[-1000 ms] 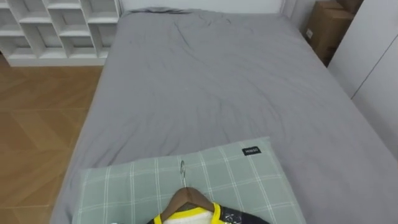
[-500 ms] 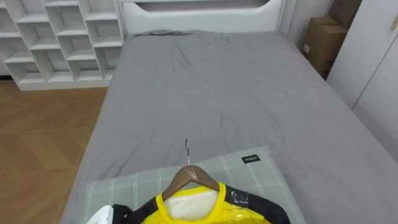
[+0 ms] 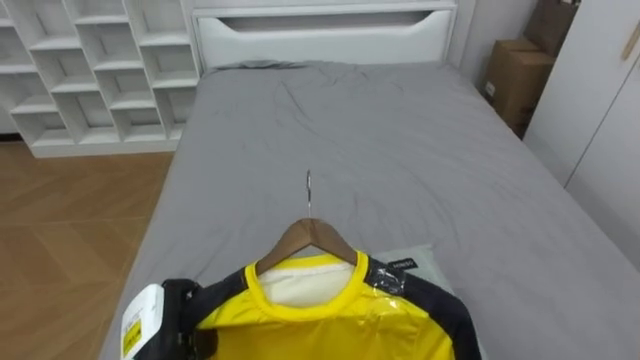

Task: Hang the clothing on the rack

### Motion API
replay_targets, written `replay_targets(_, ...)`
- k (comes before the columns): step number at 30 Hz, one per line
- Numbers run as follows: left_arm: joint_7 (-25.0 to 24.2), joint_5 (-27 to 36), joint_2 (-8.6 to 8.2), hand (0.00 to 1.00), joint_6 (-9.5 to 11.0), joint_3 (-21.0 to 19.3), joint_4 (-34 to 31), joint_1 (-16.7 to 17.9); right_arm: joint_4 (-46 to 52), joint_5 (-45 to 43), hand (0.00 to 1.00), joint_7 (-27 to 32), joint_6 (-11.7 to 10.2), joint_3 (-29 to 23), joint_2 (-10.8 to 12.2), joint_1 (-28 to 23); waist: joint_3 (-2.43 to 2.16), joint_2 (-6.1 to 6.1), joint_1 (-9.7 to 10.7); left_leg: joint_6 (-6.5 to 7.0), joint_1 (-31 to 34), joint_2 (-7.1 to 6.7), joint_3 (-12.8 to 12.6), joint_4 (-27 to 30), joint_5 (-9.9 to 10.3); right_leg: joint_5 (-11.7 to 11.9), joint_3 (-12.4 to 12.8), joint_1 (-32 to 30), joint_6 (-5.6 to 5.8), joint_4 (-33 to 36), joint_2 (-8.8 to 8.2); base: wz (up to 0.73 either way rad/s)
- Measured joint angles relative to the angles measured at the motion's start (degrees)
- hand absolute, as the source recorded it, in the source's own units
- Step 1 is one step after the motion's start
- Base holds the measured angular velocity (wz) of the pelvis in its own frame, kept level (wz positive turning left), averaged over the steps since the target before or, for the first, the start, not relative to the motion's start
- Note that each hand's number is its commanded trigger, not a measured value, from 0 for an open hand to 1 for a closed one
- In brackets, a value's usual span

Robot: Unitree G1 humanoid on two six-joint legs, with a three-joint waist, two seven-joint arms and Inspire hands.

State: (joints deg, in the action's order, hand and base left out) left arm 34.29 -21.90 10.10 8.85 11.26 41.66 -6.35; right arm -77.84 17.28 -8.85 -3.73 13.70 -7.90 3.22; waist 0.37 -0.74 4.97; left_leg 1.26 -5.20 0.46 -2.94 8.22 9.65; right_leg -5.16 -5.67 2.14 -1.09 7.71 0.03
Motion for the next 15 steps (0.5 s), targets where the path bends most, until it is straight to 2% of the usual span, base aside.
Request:
replay_targets(3, 0.00, -0.02, 0.03, 1.00, 0.00, -0.05, -0.84, -0.01, 0.01, -0.36, 0.00, 0.02, 0.01, -0.59, 0.00, -0.05, 0.03, -0.08, 0.01, -0.04, -0.23, 0.05, 0.00, -0.01, 0.13, 0.00, 0.05, 0.20, 0.00, 0.00, 0.04, 0.00)
replay_targets(7, 0.24, -0.16, 0.04, 1.00, 0.01, -2.11, -3.50, -0.02, 0.02, -1.74, 0.00, 0.73, 0.01, -2.30, -0.21, -0.12, 0.38, -0.85, 0.39, 0.03, -0.36, 0.13, 0.06, 0.49, 0.99, -0.20, 0.05, 0.81, 0.05, -0.10, 0.15, 0.00)
replay_targets(10, 2.49, -0.08, 0.31, 1.00, 0.67, -3.88, -4.94, -0.05, 0.06, -3.15, 0.00, 1.96, 0.05, -2.98, -0.27, -0.21, 0.13, -1.21, 1.07, 0.04, -0.43, 0.05, 0.18, 0.50, 0.98, -0.24, 0.13, 0.81, 0.10, -0.03, 0.11, -0.01)
replay_targets(15, 4.71, -0.12, 2.41, 1.00, 2.43, -4.38, -5.04, -0.07, 1.07, -7.18, 0.00, 4.39, -0.15, -3.88, -0.66, -0.32, -0.07, -1.39, 1.20, 0.07, -0.75, 0.01, 0.07, 0.72, 0.95, -0.24, 0.18, 0.88, 0.10, 0.02, 0.09, 0.00)
